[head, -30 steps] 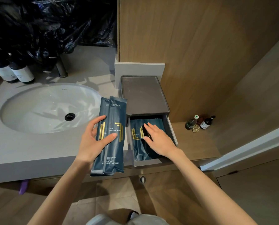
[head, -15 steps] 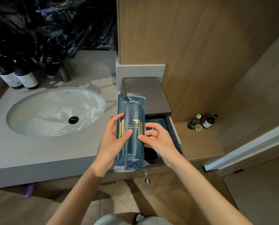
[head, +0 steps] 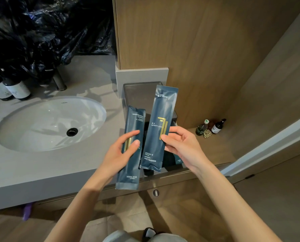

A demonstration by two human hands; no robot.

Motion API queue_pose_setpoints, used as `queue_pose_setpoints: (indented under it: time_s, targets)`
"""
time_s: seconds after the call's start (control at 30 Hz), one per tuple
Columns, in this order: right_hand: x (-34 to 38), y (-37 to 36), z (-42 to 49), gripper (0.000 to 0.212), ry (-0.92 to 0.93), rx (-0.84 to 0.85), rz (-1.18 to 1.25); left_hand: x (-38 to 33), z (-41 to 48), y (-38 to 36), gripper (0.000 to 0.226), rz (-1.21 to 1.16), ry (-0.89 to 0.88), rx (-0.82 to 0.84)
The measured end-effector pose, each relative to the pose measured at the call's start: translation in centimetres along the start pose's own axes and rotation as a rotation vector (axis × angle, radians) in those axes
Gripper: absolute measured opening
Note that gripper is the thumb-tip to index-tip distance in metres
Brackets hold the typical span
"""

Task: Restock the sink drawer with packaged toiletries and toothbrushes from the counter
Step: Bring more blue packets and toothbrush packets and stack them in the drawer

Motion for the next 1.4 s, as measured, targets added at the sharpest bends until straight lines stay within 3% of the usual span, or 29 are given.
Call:
queue_pose_setpoints:
  time_s: [0.1, 0.23, 0.37, 0.43, 0.5, 0.57, 0.67, 0.8, 0.93, 1.03, 1.17, 1.23, 1.4]
  targets:
    - [-0.6, -1.0, -0.1, 0.023, 0.020, 0.012, 0.011, -0.2, -0.6, -1.7, 0.029, -0.119, 0.047, 0.043]
    - [-0.7, -1.7, -0.3, 0.017, 0.065, 0.016, -0.053, -0.4, -0.8, -2.1, 0.018, -0.091, 0.039, 0.041]
    - [0.0, -1.4, -0.3, 0.035, 0.197, -0.027, -0.157, -0.3, -0.7, -1.4, 0.018, -0.032, 0.020, 0.009]
    - [1.2, -0.7, -0.6, 0.056, 0.405, -0.138, -0.449, -0.2, -0.4, -0.4, 0.018, 0.099, -0.019, -0.012]
    - [3.0, -1.2, -1.7, 0.065, 0.685, -0.187, -0.895, -0.2, 0.0, 0.7, 0.019, 0.298, -0.070, -0.029]
    - [3.9, -2.7, -2.5, 0.058, 0.899, -0.100, -1.251, -0.5, 0.3, 1.6, 0.020, 0.500, -0.137, -0.040]
    - [3.7, -4.5, -1.8, 0.043, 0.960, 0.131, -1.508, -1.6, 0.4, 2.2, 0.020, 0.655, -0.244, -0.002]
    - [2.7, -6.0, -0.9, 0.024, 0.803, 0.335, -1.581, -3.1, 0.1, 2.4, 0.022, 0.832, -0.347, -0.004]
    - [2.7, -5.5, -0.8, 0.022, 0.662, 0.335, -1.490, -3.7, -0.2, 2.7, 0.024, 0.863, -0.371, -0.019]
    - [3.0, -4.1, -0.5, 0.024, 0.542, 0.330, -1.371, -3.5, 0.1, 3.6, 0.025, 0.734, -0.341, -0.052]
    - [3.1, -0.6, 0.2, 0.025, 0.310, 0.266, -1.155, -2.2, 0.6, 5.9, 0.011, 0.546, -0.258, -0.230]
    - [2.6, 1.5, 0.6, 0.020, 0.221, 0.232, -1.087, -1.6, 0.6, 6.7, 0.021, 0.461, -0.200, -0.289]
    - [0.0, 5.4, 1.5, 0.023, -0.051, 0.099, -0.925, 1.2, 0.9, 7.0, 0.027, 0.076, 0.019, -0.237]
Point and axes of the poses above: each hand's wrist, its own z-axis towards the middle knuckle, its own y-axis out of the back of the hand, x = y × z, the point moved 6 cm from there along z, towards the middle knuckle, and after that the axes turned 10 degrees about z, right-handed, at the moved point
